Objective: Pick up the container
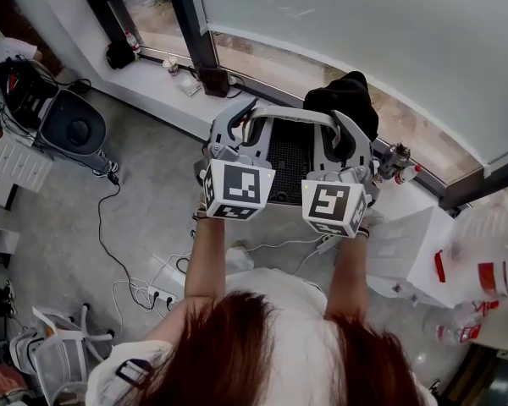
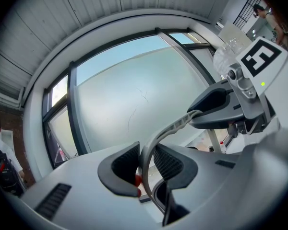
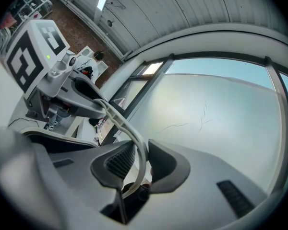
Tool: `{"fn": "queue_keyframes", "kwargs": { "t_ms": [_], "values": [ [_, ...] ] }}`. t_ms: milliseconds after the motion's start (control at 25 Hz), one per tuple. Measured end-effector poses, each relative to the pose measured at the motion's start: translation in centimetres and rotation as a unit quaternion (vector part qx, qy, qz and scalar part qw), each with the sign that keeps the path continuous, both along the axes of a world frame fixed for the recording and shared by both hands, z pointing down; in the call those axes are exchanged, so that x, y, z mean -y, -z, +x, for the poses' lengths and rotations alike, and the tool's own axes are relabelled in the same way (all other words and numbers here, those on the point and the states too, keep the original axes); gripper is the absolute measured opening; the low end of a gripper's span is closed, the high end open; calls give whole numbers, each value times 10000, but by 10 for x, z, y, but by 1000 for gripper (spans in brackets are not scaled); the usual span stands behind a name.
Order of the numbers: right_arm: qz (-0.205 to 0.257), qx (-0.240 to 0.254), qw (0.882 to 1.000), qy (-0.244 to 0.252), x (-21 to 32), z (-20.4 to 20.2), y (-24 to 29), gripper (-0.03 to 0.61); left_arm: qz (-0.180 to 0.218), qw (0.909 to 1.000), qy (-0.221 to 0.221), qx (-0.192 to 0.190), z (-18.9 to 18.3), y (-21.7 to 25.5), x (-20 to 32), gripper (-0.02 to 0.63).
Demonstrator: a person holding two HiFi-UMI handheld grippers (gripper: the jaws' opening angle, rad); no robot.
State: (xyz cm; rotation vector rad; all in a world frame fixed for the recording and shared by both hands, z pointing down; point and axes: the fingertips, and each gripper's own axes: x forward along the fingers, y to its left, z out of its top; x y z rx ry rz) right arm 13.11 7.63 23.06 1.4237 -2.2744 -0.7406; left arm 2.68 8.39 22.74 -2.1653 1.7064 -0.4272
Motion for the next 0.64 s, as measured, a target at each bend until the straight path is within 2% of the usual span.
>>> {"fn": "queue_keyframes", "kwargs": {
  "t_ms": [640],
  "values": [
    [3,-11,9999,-154,11,-23,-3,98,-46,9998,-171,-40,-23,-5,13,98]
  ]
}}
